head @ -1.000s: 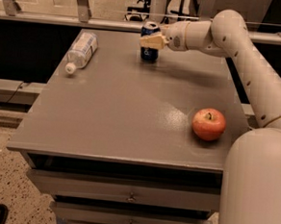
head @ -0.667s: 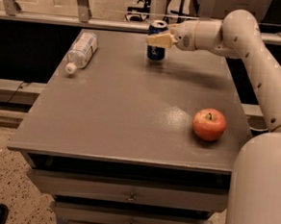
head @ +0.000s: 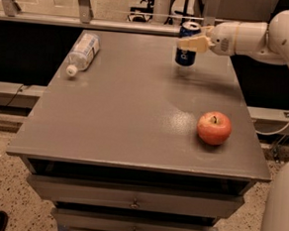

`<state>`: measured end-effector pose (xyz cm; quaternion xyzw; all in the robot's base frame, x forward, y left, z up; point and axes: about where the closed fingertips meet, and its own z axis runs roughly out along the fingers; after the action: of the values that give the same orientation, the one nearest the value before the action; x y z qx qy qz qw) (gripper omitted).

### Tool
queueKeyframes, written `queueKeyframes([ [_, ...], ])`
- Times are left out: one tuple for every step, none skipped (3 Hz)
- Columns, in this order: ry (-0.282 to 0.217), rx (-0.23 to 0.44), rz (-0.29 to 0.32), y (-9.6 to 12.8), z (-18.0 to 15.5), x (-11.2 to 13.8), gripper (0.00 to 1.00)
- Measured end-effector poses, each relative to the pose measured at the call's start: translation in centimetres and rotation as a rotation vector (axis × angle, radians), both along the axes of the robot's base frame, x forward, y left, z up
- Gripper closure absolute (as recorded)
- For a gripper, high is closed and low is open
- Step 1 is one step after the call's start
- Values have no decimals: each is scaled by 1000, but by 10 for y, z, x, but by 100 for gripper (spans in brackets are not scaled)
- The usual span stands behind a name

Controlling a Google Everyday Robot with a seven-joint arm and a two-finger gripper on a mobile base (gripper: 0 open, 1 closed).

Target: Move pepsi can near apple

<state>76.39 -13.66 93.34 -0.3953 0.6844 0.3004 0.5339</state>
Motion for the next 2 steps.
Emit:
queueKeyframes([
  [26, -13, 0, -43, 5, -34, 100],
  [49, -23, 14, -76, 1, -70, 100],
])
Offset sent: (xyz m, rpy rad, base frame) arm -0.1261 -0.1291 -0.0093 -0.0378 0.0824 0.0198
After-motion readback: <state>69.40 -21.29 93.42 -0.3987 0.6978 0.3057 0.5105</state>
